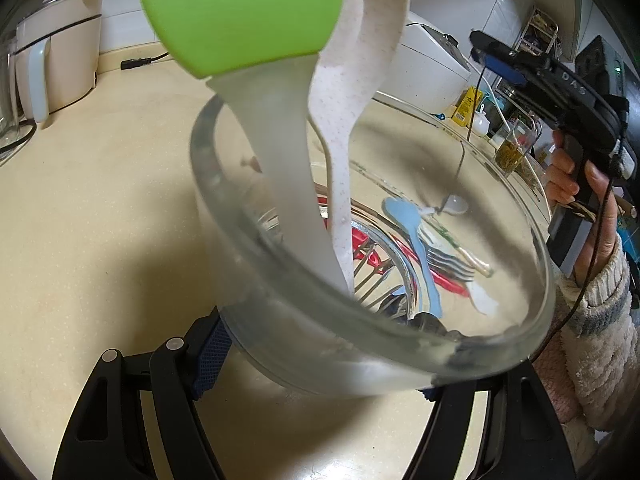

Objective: Organize utensils
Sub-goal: 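Close the right gripper on the metal spoon and lift it, then carry the metal spoon with the right gripper toward the glass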

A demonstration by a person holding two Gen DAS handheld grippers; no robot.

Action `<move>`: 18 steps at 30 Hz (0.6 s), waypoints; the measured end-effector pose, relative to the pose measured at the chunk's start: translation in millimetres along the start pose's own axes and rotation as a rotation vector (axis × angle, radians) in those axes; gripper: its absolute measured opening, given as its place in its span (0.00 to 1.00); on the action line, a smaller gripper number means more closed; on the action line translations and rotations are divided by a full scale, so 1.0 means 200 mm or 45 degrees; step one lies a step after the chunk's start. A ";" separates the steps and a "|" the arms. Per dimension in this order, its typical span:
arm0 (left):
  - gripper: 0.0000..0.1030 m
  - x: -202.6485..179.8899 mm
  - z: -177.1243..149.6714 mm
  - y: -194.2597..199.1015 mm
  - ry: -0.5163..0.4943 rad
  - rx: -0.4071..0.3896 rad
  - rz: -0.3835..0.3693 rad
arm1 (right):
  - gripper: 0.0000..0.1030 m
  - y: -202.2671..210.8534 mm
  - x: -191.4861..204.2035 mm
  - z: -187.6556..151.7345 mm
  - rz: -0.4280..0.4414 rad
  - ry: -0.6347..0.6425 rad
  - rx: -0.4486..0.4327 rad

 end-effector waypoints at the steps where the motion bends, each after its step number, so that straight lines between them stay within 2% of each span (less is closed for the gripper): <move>1: 0.74 0.00 0.00 0.00 0.000 0.000 0.000 | 0.29 0.01 0.00 0.01 0.000 -0.003 -0.009; 18: 0.74 -0.01 0.00 0.00 -0.002 0.001 0.004 | 0.29 0.10 -0.02 0.05 0.018 -0.042 -0.056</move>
Point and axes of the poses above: each gripper's, at about its wrist camera, not at the fingertips, and y roughly against the way its jaws point, x to its left, z to its top, the point moved 7 cm from there along -y, roughly the way its jaws point, and after that the axes turned 13 degrees about -z, right-handed, at the moved point
